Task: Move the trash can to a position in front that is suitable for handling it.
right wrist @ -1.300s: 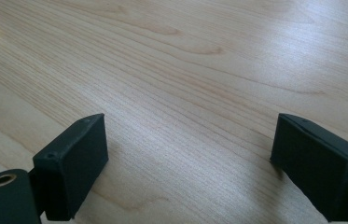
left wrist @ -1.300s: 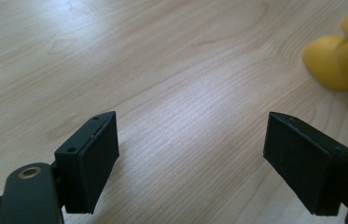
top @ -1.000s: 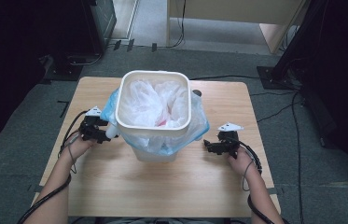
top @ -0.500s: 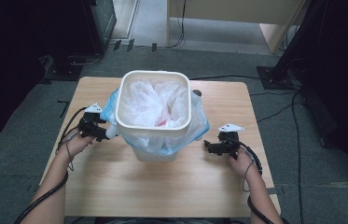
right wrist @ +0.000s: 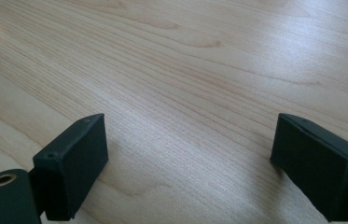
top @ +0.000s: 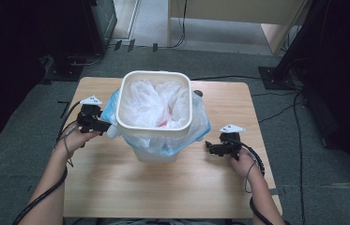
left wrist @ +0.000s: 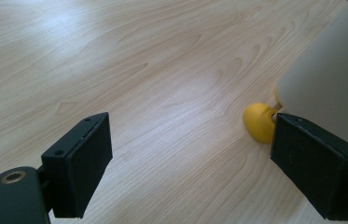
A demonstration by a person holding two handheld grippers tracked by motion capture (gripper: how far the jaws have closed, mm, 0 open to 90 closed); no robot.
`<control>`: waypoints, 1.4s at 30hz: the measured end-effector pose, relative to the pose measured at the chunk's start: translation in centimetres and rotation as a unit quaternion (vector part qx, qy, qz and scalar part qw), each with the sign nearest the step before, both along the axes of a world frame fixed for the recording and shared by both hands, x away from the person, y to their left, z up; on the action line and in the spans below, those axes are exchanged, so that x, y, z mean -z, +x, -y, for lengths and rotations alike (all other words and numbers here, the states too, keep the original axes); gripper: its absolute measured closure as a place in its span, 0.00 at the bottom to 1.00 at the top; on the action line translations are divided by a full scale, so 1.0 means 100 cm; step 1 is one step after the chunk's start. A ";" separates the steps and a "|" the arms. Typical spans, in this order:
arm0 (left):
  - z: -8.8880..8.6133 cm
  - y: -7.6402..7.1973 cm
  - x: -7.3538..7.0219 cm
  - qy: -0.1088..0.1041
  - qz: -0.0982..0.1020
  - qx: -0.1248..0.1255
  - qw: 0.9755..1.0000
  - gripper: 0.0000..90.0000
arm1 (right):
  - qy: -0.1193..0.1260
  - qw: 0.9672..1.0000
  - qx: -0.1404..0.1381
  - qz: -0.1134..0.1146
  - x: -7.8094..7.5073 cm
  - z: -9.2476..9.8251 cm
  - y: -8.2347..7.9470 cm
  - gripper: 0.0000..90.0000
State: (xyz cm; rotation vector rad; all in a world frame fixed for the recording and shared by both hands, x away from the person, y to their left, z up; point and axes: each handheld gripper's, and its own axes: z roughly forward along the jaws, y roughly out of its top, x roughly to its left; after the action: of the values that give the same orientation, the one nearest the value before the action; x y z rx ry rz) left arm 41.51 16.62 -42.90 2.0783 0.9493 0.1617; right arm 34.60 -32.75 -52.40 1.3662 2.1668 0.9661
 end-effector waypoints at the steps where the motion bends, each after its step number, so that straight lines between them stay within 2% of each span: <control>1: 0.000 0.000 -0.002 -0.002 -0.003 0.001 1.000 0.14 | 0.000 1.000 0.000 0.000 0.000 0.000 0.000 0.12; 4: 0.000 0.000 -0.008 0.000 0.000 0.001 1.000 0.14 | 0.000 1.000 0.000 0.000 0.000 0.000 0.000 0.12; 7: -0.001 0.001 -0.012 0.001 -0.007 -0.002 1.000 0.14 | -0.001 1.000 0.000 0.001 0.000 0.000 0.000 0.12; 12: -0.004 0.001 -0.020 -0.007 0.002 0.005 1.000 0.15 | -0.001 1.000 0.000 0.001 0.000 0.000 0.000 0.12; 15: -0.003 0.001 -0.024 0.003 0.006 0.009 1.000 0.15 | -0.001 1.000 0.000 0.001 0.000 0.000 0.000 0.12; 17: -0.003 0.000 -0.026 0.003 0.009 0.010 1.000 0.15 | 0.000 1.000 0.000 0.000 0.000 0.000 0.000 0.12; 25: -0.007 -0.004 -0.042 -0.008 0.016 0.017 1.000 0.15 | 0.000 1.000 0.000 0.001 0.000 0.000 0.000 0.12; 28: -0.006 -0.007 -0.050 -0.001 0.024 0.015 1.000 0.15 | 0.000 1.000 0.000 0.001 0.000 0.000 0.000 0.12; 35: -0.004 -0.013 -0.060 0.010 0.027 0.015 0.999 0.15 | 0.000 1.000 0.000 0.000 0.000 0.000 0.000 0.12; 40: -0.006 -0.014 -0.066 -0.007 0.017 0.017 1.000 0.15 | 0.000 1.000 0.000 0.000 0.000 0.000 0.000 0.12; 42: -0.007 -0.015 -0.069 -0.020 0.012 0.019 1.000 0.15 | -0.001 1.000 0.000 0.001 0.000 0.000 0.000 0.12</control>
State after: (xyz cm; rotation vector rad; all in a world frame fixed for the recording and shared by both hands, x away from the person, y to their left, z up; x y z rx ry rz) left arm 39.96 17.27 -36.01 2.0529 0.8902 0.1472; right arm 34.61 -32.76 -52.40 1.3643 2.1659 0.9657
